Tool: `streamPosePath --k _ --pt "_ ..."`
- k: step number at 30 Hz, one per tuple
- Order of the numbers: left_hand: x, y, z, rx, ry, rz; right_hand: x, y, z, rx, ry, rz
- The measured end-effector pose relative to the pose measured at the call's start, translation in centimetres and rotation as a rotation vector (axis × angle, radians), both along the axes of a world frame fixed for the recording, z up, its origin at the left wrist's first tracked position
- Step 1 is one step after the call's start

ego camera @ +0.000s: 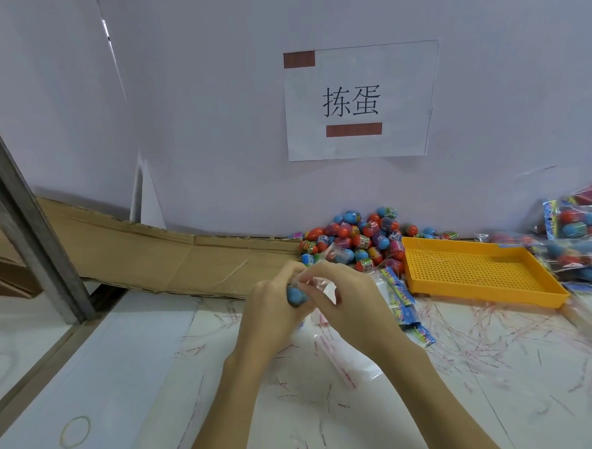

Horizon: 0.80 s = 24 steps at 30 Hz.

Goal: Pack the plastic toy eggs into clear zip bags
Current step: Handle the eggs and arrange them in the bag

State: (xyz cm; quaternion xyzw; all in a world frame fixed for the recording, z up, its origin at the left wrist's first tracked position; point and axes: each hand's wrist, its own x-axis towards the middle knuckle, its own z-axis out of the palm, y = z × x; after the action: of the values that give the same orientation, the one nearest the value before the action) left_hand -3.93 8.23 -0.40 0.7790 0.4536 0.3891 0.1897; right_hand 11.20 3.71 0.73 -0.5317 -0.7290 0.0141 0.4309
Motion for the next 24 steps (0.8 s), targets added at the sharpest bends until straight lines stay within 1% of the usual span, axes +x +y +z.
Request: streamPosePath --k 3,5,7,8,10,12,14,16,18,20,21,22,24 --pt "-0.5 0.3 -0.2 -0.038 -0.067 0.066 -0.2 -0.1 0.5 0.172 0.105 -0.047" --pt "-0.8 0.6 -0.4 -0.059 -0.212 0.118 -0.1 0.1 0.9 0.249 0.190 -0.099" --pt "-1.2 1.0 -0.6 -0.097 -0.374 0.187 0.2 0.8 0.9 0.220 0.212 -0.175" --pt "-1.4 1.2 -0.6 -0.115 -0.429 0.225 0.5 1.3 0.8 0.170 0.201 -0.220" --pt "-1.7 1.6 -0.7 -0.189 -0.535 0.243 1.6 2.7 0.5 -0.002 0.113 -0.341" --pt "-1.8 1.9 -0.7 -0.268 -0.598 0.209 3.0 4.2 0.2 -0.208 -0.060 -0.454" --pt "-1.7 1.9 -0.7 -0.301 -0.604 0.184 4.5 5.3 0.0 -0.366 -0.263 -0.518" --pt "-1.6 1.8 -0.7 -0.355 -0.603 0.138 5.6 5.9 -0.4 -0.441 -0.414 -0.552" --pt "-1.4 1.7 -0.7 -0.409 -0.610 0.078 6.3 6.3 -0.7 -0.440 -0.468 -0.569" --pt "-1.4 1.7 -0.7 -0.425 -0.604 0.033 6.4 6.6 -1.0 -0.381 -0.453 -0.581" --pt "-1.4 1.7 -0.7 -0.425 -0.588 0.015 6.4 6.7 -1.0 -0.338 -0.415 -0.581" --pt "-1.4 1.6 -0.6 -0.418 -0.564 -0.002 6.2 6.7 -1.0 -0.291 -0.346 -0.571" --pt "-1.4 1.3 -0.4 -0.393 -0.520 -0.024 5.4 6.4 -0.8 -0.179 -0.143 -0.526"
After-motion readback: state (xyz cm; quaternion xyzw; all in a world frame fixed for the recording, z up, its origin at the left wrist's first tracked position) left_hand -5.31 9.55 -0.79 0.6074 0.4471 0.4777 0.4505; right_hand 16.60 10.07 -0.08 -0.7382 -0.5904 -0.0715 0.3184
